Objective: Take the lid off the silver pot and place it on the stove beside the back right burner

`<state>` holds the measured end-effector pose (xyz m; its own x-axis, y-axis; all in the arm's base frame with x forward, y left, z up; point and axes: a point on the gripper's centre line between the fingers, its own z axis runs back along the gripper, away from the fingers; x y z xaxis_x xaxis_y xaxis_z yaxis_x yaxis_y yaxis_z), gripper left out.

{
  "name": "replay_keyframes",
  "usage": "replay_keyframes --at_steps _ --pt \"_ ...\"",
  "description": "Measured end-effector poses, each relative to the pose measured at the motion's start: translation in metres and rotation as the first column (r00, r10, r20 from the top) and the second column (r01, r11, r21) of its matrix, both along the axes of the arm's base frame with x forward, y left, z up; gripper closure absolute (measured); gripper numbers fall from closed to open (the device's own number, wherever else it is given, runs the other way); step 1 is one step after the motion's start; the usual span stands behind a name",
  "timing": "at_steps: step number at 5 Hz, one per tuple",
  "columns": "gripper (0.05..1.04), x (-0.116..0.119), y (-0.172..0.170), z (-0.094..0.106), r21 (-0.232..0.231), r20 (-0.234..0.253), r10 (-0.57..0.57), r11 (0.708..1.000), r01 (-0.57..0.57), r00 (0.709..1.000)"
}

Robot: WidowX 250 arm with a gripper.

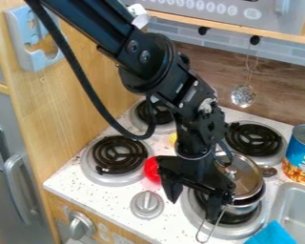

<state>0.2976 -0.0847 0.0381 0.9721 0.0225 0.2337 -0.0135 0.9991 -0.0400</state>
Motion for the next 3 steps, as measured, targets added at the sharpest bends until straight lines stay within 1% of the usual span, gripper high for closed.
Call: replay_keyframes --at_steps 1,2,3 --pt "0.081 -0.003 0.001 -0.009 0.009 -0.029 0.000 1.000 0.000 1.000" --pt "0.081 0.014 -0.004 -0.016 0.015 -0.042 -0.002 1.000 0.002 0.999" --pt "0.081 0.036 -0.007 -0.019 0.015 -0.045 0.013 1.000 -0.012 0.999"
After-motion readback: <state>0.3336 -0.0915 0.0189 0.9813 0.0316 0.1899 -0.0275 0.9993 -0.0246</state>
